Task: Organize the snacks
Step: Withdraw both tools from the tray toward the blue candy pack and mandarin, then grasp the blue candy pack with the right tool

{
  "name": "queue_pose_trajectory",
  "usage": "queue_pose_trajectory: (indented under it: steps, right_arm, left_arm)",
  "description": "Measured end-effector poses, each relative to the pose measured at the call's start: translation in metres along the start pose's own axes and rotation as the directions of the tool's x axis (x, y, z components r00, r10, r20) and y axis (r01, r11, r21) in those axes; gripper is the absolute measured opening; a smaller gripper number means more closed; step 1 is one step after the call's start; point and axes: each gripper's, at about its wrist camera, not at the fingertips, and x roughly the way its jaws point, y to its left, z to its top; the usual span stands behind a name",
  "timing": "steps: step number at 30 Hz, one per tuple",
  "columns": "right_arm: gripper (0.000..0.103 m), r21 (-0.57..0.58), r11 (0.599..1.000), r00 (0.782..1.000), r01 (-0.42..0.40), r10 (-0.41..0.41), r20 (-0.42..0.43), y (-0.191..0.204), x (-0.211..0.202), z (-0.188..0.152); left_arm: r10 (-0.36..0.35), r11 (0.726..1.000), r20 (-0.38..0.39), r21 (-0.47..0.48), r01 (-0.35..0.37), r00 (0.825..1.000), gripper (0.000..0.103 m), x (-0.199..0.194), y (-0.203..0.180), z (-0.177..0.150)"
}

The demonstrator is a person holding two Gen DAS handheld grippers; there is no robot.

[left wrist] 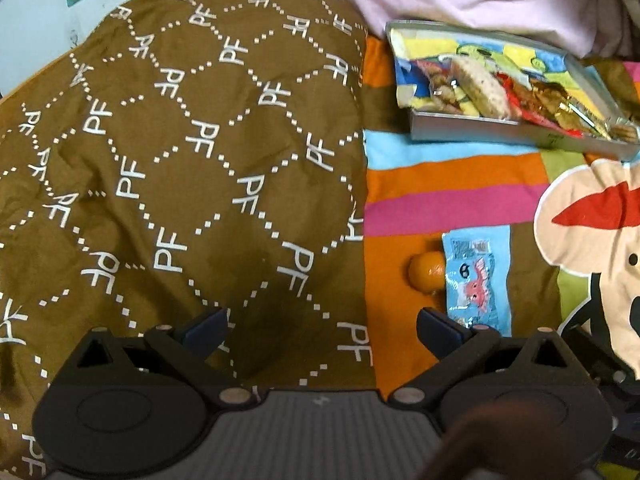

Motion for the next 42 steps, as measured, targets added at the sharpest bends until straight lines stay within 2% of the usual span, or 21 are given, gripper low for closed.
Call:
queue_pose_trajectory:
  steps: [4,10,14,20,24,26,29,36,39,42]
  right_arm:
    - [0.102,-0.029,0.998,0.998,-0.047,0.045,-0.042,0.005,0.013,-0.002]
    - [0.102,-0.047,0.992,0.991,-0.117,0.113,-0.075,0.010,0.039,0.002]
    - [0.099,-0.046,0.988,0.985,-0.146,0.141,-0.104,0.013,0.058,0.001]
    - [0.088,-0.046,0.979,0.972,-0.197,0.190,-0.137,0.023,0.084,0.001]
    - [0.079,-0.035,0.978,0.967,-0.207,0.199,-0.161,0.027,0.098,0.000]
    - [0.078,-0.032,0.978,0.967,-0.206,0.199,-0.157,0.028,0.101,0.000]
    - [0.063,-0.037,0.975,0.966,-0.220,0.213,-0.150,0.028,0.098,0.000]
    - [0.058,-0.059,0.981,0.971,-0.187,0.176,-0.165,0.029,0.096,0.000]
    - [0.058,-0.110,0.989,0.981,-0.100,0.080,-0.175,0.027,0.091,0.002]
    - [0.058,-0.206,0.978,0.985,0.000,-0.036,-0.171,0.025,0.085,0.000]
  left_arm:
    - [-0.021,0.999,-0.024,0.035,0.022,0.999,0.103,0.007,0.001,0.007]
    - [-0.028,0.992,0.004,0.125,0.028,1.000,0.103,0.016,0.000,0.026]
    - [-0.076,0.987,-0.002,0.140,0.076,0.997,0.103,0.025,-0.001,0.035]
    - [-0.104,0.979,-0.012,0.178,0.104,0.995,0.102,0.036,-0.007,0.039]
    - [-0.110,0.977,-0.016,0.185,0.111,0.994,0.103,0.039,-0.008,0.039]
    - [-0.115,0.975,-0.010,0.188,0.114,0.993,0.103,0.039,-0.008,0.038]
    - [-0.121,0.973,-0.005,0.196,0.119,0.993,0.102,0.040,-0.010,0.039]
    - [-0.136,0.967,-0.001,0.218,0.133,0.991,0.102,0.039,-0.013,0.039]
    - [-0.142,0.963,0.001,0.231,0.138,0.990,0.102,0.038,-0.015,0.037]
    - [-0.143,0.953,-0.004,0.269,0.139,0.990,0.102,0.039,-0.020,0.034]
